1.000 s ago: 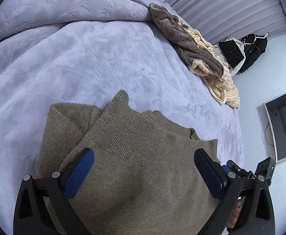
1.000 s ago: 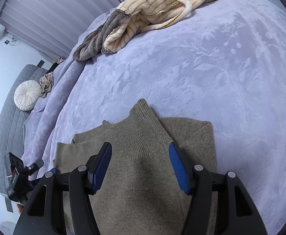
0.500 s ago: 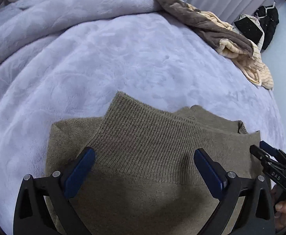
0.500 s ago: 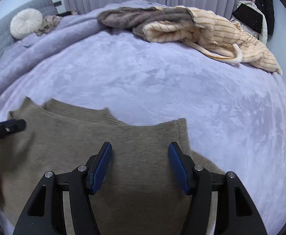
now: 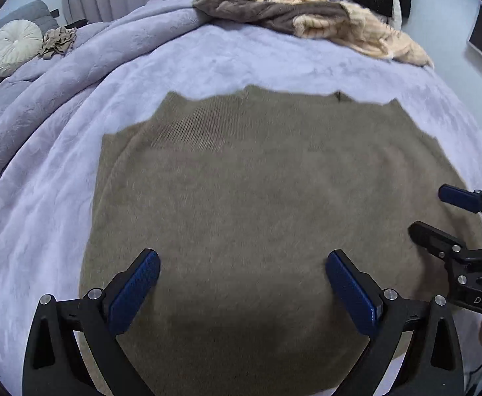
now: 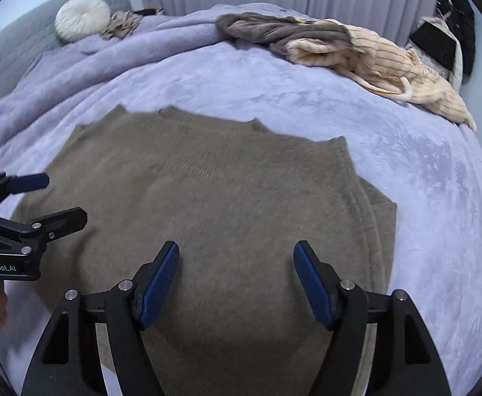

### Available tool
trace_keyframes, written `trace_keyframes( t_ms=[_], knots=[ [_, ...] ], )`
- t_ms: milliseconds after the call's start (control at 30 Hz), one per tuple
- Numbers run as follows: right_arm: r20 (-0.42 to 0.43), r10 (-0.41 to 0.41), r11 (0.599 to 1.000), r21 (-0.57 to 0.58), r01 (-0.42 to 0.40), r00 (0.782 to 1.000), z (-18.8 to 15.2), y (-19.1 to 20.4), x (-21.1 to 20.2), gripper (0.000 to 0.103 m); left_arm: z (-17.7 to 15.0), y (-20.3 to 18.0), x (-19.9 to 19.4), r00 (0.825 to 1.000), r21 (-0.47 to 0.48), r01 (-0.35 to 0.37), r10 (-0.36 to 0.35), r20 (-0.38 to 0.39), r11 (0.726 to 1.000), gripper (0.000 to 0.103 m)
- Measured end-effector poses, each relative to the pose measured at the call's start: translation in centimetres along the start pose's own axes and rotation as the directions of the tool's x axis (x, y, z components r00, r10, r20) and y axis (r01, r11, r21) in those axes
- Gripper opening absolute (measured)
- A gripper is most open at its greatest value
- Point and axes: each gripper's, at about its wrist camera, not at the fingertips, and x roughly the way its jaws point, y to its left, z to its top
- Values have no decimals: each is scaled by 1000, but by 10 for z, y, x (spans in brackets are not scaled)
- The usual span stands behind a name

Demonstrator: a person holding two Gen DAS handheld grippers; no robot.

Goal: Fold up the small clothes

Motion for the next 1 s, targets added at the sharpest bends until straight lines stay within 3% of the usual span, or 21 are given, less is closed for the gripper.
trace_keyframes(
  t_ms=[100, 200, 300, 367, 433, 500, 567, 633, 700, 733, 800, 933, 1000],
  knots=[
    [0, -55, 998, -28, 55, 998, -27, -6, 1, 76, -30, 17, -4, 1000, -18, 4, -4, -12, 1000, 102],
    [13, -24, 996, 88, 23, 1000, -51, -41, -18, 79, -60, 33, -11, 998, -57, 41, -43, -49, 998, 102],
    [-1, 55, 978, 200, -53, 999, -76, -66, -32, 79, -87, 45, -28, 997, -104, 69, -72, -26, 992, 102],
    [-20, 28, 977, 211, -23, 999, -95, -68, -40, 80, -101, 54, -44, 995, -165, 97, -101, -12, 981, 102],
    [-39, -35, 966, 256, 44, 999, -110, -71, -52, 80, -114, 66, -57, 990, -235, 135, -138, 6, 963, 102],
    [3, -4, 945, 327, 2, 1000, -125, -75, -69, 80, -120, 85, -64, 987, -312, 159, -155, 38, 937, 102],
    [24, -3, 933, 360, -6, 1000, -133, -71, -83, 80, -121, 110, -60, 985, -398, 173, -168, 48, 901, 102],
    [28, 3, 937, 348, -13, 1000, -135, -60, -88, 80, -120, 135, -44, 971, -490, 226, -233, 47, 842, 102],
    [25, 15, 945, 327, -22, 1000, -133, -46, -90, 80, -116, 150, -30, 936, -537, 330, -342, 82, 776, 102],
    [22, 25, 949, 314, -31, 999, -131, -39, -89, 80, -111, 154, -25, 911, -535, 391, -399, 108, 749, 102],
    [13, 32, 959, 281, -34, 999, -127, -24, -88, 80, -100, 157, -10, 840, -519, 514, -524, 142, 683, 102],
    [6, 42, 975, 218, -42, 999, -119, 3, -89, 80, -85, 160, 18, 772, -550, 577, -624, 124, 604, 102],
    [5, 49, 981, 186, -49, 999, -114, 15, -90, 80, -79, 161, 24, 695, -550, 655, -699, 170, 518, 102]
  ],
)
